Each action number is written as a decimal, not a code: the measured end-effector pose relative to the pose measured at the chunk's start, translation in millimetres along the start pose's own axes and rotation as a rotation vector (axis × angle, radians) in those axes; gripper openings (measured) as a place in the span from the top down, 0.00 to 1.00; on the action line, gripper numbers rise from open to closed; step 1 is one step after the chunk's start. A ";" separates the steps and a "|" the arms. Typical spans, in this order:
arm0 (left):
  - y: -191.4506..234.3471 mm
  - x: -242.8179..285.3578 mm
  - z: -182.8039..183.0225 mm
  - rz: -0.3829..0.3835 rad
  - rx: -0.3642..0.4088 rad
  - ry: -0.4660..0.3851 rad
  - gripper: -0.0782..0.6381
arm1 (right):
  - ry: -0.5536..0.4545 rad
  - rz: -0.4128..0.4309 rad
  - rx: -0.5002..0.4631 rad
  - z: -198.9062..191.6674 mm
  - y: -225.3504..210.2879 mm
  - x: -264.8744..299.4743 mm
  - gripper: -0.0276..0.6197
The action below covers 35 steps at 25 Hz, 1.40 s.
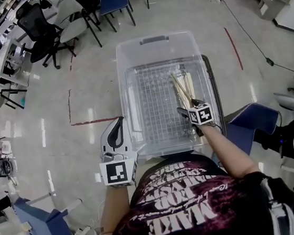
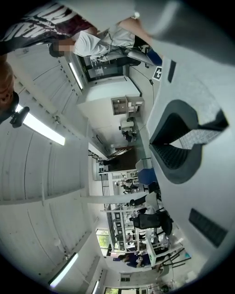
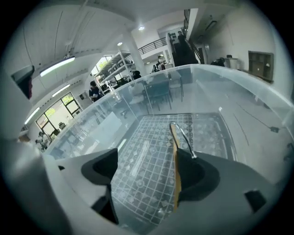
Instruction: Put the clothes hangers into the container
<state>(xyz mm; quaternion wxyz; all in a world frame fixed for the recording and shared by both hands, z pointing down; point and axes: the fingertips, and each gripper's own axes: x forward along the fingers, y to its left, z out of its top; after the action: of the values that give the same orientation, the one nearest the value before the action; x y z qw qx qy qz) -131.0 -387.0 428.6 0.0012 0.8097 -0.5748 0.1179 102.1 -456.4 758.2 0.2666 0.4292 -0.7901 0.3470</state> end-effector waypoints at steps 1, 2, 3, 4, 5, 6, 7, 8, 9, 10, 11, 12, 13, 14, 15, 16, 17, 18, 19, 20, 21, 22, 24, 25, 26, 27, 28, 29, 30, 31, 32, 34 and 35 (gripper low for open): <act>-0.1 2.0 1.5 -0.021 -0.001 -0.011 0.88 | -0.010 0.026 0.023 -1.5 3.9 -3.4 0.32; -0.4 3.8 4.2 -0.039 0.001 -0.023 0.88 | -0.017 0.052 0.035 -3.3 8.8 -7.4 0.32; 0.1 4.6 7.7 -0.055 0.003 -0.033 0.88 | -0.016 0.073 0.025 -5.4 15.6 -11.2 0.32; 1.5 4.3 11.0 -0.068 0.005 -0.039 0.88 | -0.009 0.090 -0.005 -7.8 24.3 -14.0 0.32; 3.4 3.2 13.0 -0.080 0.004 -0.042 0.88 | 0.000 0.107 -0.045 -10.4 34.3 -15.6 0.32; 5.1 2.0 13.5 -0.091 0.000 -0.042 0.88 | 0.009 0.125 -0.078 -12.6 43.8 -16.1 0.32; 6.4 1.0 12.4 -0.102 -0.005 -0.040 0.88 | 0.016 0.143 -0.098 -13.8 51.1 -15.9 0.32; 7.4 0.2 10.4 -0.112 -0.010 -0.037 0.88 | 0.020 0.154 -0.103 -13.4 55.2 -15.5 0.32; 8.2 -0.7 8.0 -0.120 -0.013 -0.032 0.88 | 0.022 0.155 -0.100 -11.6 56.8 -15.4 0.32; 9.1 -1.9 5.8 -0.126 -0.016 -0.027 0.88 | 0.022 0.149 -0.097 -9.3 57.1 -15.9 0.32; 10.1 -3.5 4.2 -0.130 -0.020 -0.023 0.88 | 0.022 0.139 -0.098 -7.0 56.9 -17.6 0.32; 11.2 -5.0 3.5 -0.133 -0.023 -0.021 0.88 | 0.018 0.127 -0.103 -4.1 57.0 -20.5 0.33; 12.6 -6.1 3.8 -0.134 -0.024 -0.022 0.88 | 0.007 0.115 -0.110 -0.1 57.5 -24.9 0.33; 14.0 -6.6 4.8 -0.135 -0.025 -0.025 0.88 | -0.013 0.108 -0.119 5.4 58.9 -30.8 0.33; 15.3 -6.7 6.1 -0.135 -0.025 -0.030 0.88 | -0.043 0.104 -0.128 12.4 61.3 -38.3 0.35; 16.5 -6.7 7.5 -0.134 -0.026 -0.035 0.88 | -0.084 0.101 -0.142 20.8 65.0 -47.6 0.37; 17.4 -6.7 8.8 -0.133 -0.028 -0.041 0.88 | -0.134 0.099 -0.162 30.6 69.9 -58.8 0.41; 18.2 -6.6 9.8 -0.133 -0.030 -0.046 0.88 | -0.192 0.095 -0.185 41.3 75.9 -71.6 0.49; 18.9 -6.3 10.5 -0.133 -0.033 -0.051 0.88 | -0.252 0.093 -0.208 52.2 82.6 -85.2 0.56; 19.7 -6.0 10.7 -0.133 -0.036 -0.054 0.88 | -0.307 0.090 -0.228 62.3 89.7 -98.7 0.63; 20.6 -5.8 10.6 -0.132 -0.038 -0.055 0.88 | -0.353 0.087 -0.245 71.3 96.7 -111.3 0.69; 21.7 -5.8 10.7 -0.130 -0.040 -0.055 0.88 | -0.390 0.079 -0.260 79.2 103.3 -123.0 0.74; 23.0 -6.5 12.9 -0.127 -0.056 -0.058 0.88 | -0.446 0.061 -0.288 93.1 114.8 -143.5 0.89; 23.2 -7.1 15.2 -0.127 -0.070 -0.062 0.88 | -0.467 0.060 -0.301 99.2 120.7 -152.5 0.95; 23.0 -7.9 18.2 -0.127 -0.085 -0.069 0.88 | -0.482 0.068 -0.314 104.9 127.2 -160.7 0.95; 22.7 -8.6 21.7 -0.127 -0.098 -0.079 0.88 | -0.495 0.080 -0.327 110.3 134.1 -168.5 0.95; 22.3 -9.3 25.3 -0.127 -0.108 -0.090 0.88 | -0.506 0.090 -0.340 115.6 141.1 -176.3 0.95; 21.7 -10.1 29.0 -0.127 -0.114 -0.101 0.88 | -0.516 0.097 -0.352 121.0 147.8 -184.2 0.95; 21.0 -10.9 32.7 -0.126 -0.117 -0.113 0.88 | -0.524 0.101 -0.362 126.3 154.0 -192.4 0.95; 20.0 -11.5 36.6 -0.125 -0.116 -0.123 0.88 | -0.533 0.102 -0.373 132.0 159.8 -200.7 0.95; 18.9 -11.9 40.6 -0.124 -0.111 -0.134 0.88 | -0.543 0.099 -0.385 138.1 164.9 -209.1 0.95; 16.8 -12.1 47.9 -0.122 -0.099 -0.152 0.88 | -0.567 0.091 -0.409 150.8 173.6 -225.4 0.95; 15.8 -12.2 50.8 -0.122 -0.093 -0.158 0.88 | -0.579 0.088 -0.421 157.0 177.9 -233.4 0.95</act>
<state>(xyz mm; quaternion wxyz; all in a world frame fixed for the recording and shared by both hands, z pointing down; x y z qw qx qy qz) -139.9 -388.0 374.7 0.0005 0.8491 -0.5276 0.0264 43.4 -393.8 436.7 0.0989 0.4108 -0.9048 0.0518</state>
